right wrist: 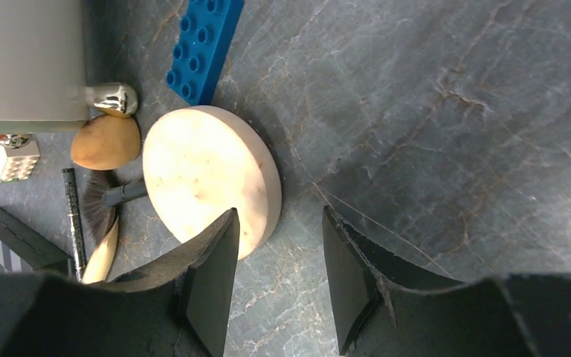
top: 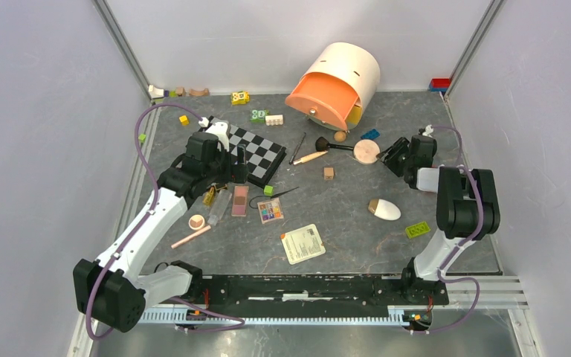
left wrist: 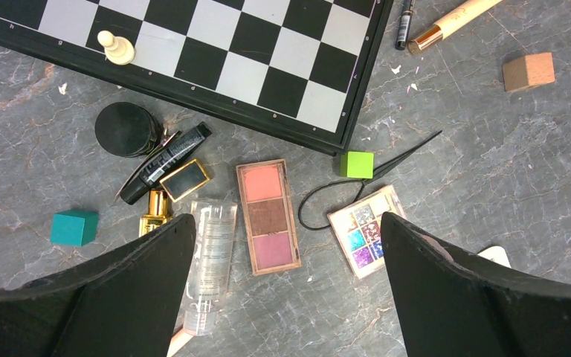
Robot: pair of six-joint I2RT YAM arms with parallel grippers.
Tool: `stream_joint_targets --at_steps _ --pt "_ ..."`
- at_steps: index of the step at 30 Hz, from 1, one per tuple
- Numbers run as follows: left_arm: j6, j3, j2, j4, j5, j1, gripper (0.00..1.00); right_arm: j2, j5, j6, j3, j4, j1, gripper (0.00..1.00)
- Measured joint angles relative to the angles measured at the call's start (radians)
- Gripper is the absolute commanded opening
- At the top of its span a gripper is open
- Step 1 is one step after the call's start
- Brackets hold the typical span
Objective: Organize the makeup
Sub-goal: Pick up the makeup tool from the center of the board.
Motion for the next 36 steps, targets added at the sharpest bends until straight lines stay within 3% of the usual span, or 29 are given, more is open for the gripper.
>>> stream_joint_targets --at_steps 11,18,23,27,36 --pt "0.000 0.000 0.000 0.000 0.000 0.000 1.00 0.082 -0.044 0.005 0.042 0.064 0.000 0.37" --pt "0.000 0.000 0.000 0.000 0.000 0.000 1.00 0.097 -0.053 0.010 0.042 0.066 -0.002 0.09" --pt "0.000 0.000 0.000 0.000 -0.001 0.000 1.00 0.097 -0.059 -0.001 0.042 0.068 -0.002 0.00" --pt "0.000 0.000 0.000 0.000 -0.001 0.000 1.00 0.073 -0.052 -0.014 0.039 0.063 -0.002 0.00" --pt "0.000 0.000 0.000 0.000 -0.001 0.000 1.00 -0.141 0.049 -0.066 0.033 0.026 -0.002 0.00"
